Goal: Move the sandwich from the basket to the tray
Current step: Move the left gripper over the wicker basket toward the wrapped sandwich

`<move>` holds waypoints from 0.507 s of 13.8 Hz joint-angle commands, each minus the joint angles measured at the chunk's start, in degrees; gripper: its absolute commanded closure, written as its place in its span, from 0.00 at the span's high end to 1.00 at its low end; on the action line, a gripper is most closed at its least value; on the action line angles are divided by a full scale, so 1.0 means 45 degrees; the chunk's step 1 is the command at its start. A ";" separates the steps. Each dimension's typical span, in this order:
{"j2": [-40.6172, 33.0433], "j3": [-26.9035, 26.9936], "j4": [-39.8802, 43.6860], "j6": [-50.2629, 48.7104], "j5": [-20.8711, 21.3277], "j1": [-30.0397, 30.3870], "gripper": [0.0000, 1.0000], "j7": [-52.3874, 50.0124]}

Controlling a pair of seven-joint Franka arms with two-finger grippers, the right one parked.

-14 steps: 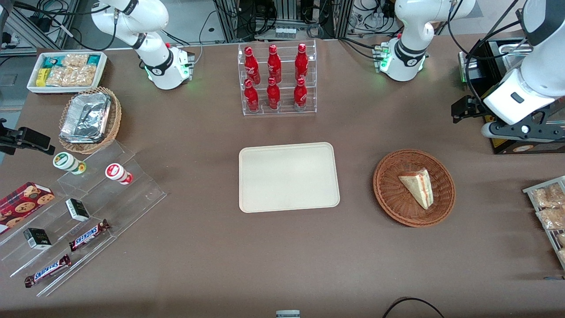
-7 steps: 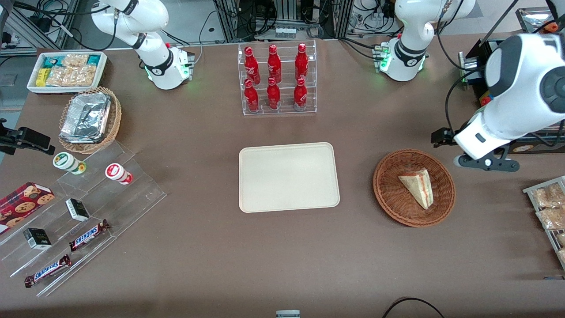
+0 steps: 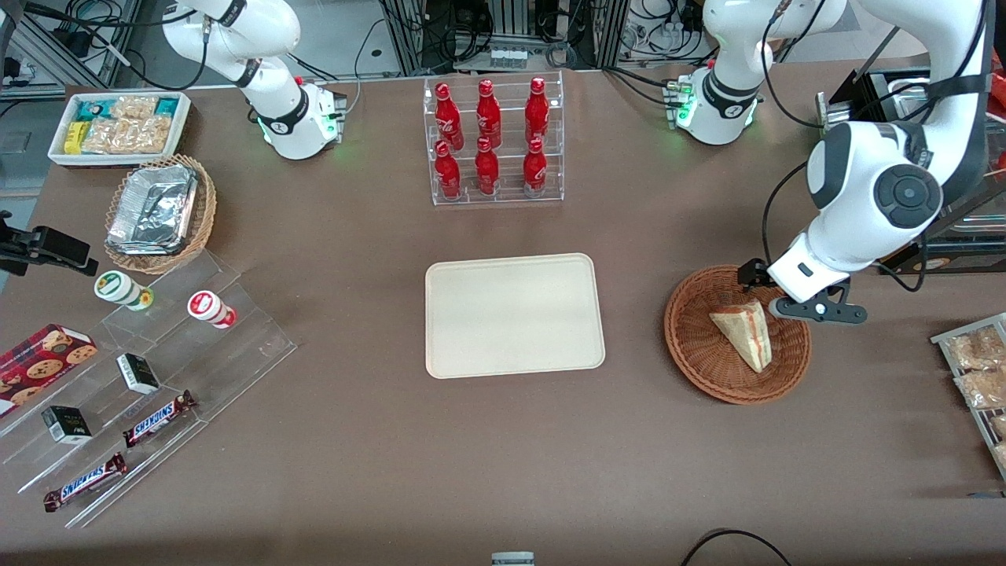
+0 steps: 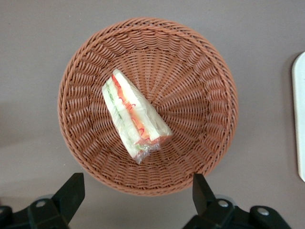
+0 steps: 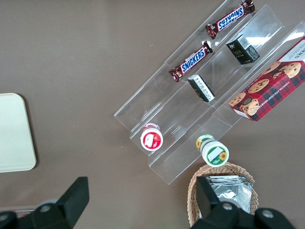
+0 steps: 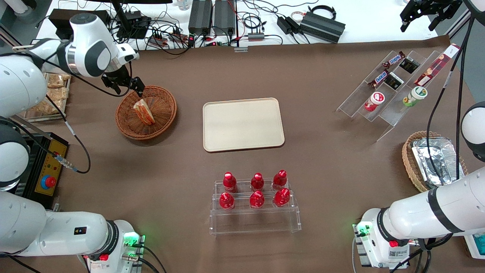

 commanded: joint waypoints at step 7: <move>0.0444 -0.0068 -0.0723 0.1690 -0.0004 0.0398 1.00 -0.7260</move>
